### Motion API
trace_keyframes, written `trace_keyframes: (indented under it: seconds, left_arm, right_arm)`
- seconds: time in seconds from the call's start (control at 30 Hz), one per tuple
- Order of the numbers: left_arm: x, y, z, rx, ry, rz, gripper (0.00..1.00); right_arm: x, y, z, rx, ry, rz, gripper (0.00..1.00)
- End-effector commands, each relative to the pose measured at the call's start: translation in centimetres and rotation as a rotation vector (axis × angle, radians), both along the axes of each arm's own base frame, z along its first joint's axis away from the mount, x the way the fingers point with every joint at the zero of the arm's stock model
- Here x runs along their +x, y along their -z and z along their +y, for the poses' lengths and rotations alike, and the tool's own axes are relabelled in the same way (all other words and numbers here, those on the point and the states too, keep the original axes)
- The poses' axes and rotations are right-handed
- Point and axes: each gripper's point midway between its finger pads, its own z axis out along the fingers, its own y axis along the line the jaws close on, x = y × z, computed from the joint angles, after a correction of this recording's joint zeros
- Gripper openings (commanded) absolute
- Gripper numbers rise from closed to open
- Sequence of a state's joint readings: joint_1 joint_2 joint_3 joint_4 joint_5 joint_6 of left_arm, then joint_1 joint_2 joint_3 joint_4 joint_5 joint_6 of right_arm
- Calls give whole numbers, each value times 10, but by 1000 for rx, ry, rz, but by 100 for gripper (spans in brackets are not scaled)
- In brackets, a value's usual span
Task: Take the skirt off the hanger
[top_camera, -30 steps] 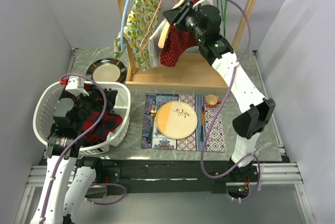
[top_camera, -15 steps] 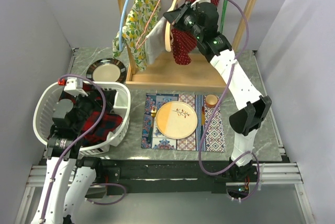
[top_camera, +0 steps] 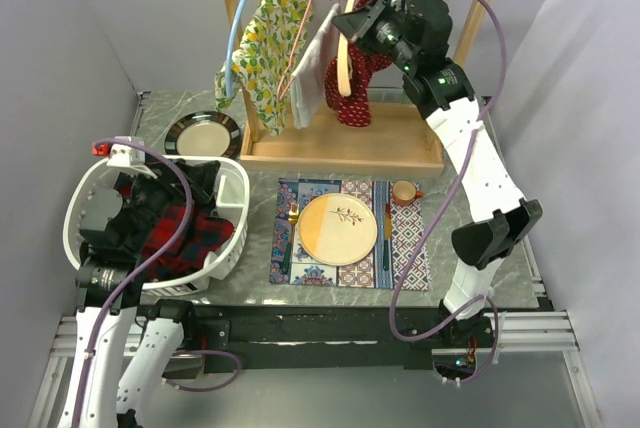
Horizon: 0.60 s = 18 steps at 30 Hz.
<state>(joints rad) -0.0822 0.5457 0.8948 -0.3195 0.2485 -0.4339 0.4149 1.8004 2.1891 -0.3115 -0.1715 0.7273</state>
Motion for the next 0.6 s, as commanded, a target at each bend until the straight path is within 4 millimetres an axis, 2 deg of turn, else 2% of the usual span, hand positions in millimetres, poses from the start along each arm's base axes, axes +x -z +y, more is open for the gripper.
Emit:
trace_keyframes:
  seconds: [0.0,0.13,0.17,0.23,0.27,0.3,0.33,0.37,0.43,0.47,0.53,0.57]
  left_arm:
    - [-10,-27,-12,24,79,-63,97]
    - [-16,-41,-22,31,147,-110,97]
    - [-17,-43,-26,36,172,-112,97]
    - [-18,-52,-29,51,197,-130,97]
    - [-13,-51,-31,54,209,-117,97]
    - [-15,-62,-34,64,227,-129,97]
    - [-14,-61,-34,66,232,-103,97]
    - [-8,-67,-36,63,239,-97,98]
    - [-8,-73,-43,61,289,-105,98]
    - [-6,-79,-47,61,314,-116,98]
    - [-9,-87,-56,61,379,-135,97]
    - [-8,-93,-59,61,397,-151,97]
  right_arm:
    - [-54,-90,-14,46,-87,-302,0]
    - [-66,-82,-8,6,-154,-302,0]
    - [-75,-85,-9,5,-164,-312,0]
    - [-78,-75,-10,-12,-169,-298,0]
    - [-88,-80,-14,-11,-169,-313,0]
    - [-88,-74,-14,-15,-168,-299,0]
    - [-91,-73,-16,-15,-167,-296,0]
    - [-103,-80,-20,-5,-170,-313,0]
    - [-108,-70,-21,-2,-179,-281,0]
    - [-120,-76,-24,3,-186,-295,0]
    - [-126,-64,-25,0,-201,-257,0]
    - [-139,-69,-28,8,-209,-269,0]
